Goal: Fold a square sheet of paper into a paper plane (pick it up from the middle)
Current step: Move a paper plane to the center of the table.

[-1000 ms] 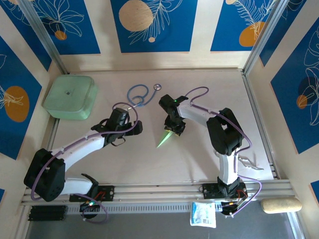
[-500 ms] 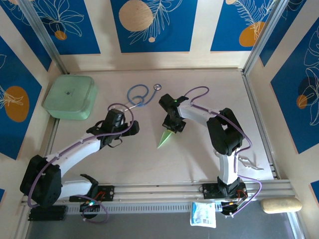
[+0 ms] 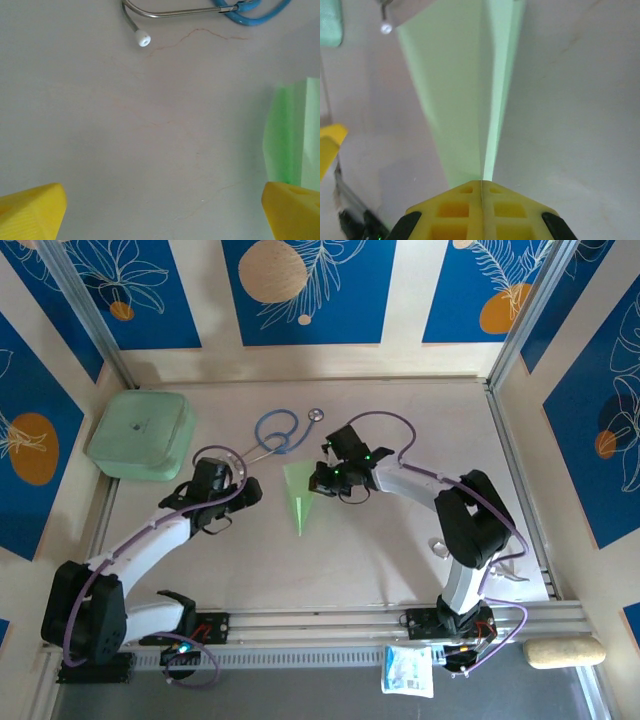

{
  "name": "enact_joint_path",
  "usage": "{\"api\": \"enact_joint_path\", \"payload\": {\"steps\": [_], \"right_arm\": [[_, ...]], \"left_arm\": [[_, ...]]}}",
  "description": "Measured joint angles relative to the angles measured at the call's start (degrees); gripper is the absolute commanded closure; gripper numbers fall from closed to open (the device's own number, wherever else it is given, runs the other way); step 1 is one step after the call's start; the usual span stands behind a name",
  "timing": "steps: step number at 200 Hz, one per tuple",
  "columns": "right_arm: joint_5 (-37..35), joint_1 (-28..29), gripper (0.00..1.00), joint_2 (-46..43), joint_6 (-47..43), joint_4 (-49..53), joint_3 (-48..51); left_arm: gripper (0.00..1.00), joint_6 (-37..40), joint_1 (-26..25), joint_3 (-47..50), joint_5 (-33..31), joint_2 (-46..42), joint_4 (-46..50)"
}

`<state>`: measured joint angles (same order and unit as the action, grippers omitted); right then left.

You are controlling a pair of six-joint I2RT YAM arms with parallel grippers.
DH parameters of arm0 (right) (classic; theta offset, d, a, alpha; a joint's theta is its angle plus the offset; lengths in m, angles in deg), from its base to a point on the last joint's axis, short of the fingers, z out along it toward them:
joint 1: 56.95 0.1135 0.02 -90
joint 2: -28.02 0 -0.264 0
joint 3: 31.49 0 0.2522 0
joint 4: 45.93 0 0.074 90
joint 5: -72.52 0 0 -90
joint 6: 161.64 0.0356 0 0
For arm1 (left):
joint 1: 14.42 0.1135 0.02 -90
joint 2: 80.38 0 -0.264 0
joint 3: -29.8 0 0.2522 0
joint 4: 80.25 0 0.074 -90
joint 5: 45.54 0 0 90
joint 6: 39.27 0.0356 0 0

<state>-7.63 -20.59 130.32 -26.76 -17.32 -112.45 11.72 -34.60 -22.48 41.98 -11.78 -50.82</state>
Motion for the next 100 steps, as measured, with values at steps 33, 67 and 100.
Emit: {"api": "enact_joint_path", "payload": {"steps": [33,67,100], "right_arm": [[7.5,-0.8,0.97,3.1,-1.1,-7.8,2.6],[10.6,-3.0,0.96,4.9,-1.3,-11.2,6.4],[11.7,-4.9,0.91,6.1,-1.2,-12.3,8.2]], "left_arm": [[0.07,-2.7,0.3,0.8,3.3,0.0,-1.9],[0.23,-5.4,0.3,2.2,8.3,1.6,-6.0],[0.32,-9.1,0.3,4.6,14.1,5.4,-12.3]]}}
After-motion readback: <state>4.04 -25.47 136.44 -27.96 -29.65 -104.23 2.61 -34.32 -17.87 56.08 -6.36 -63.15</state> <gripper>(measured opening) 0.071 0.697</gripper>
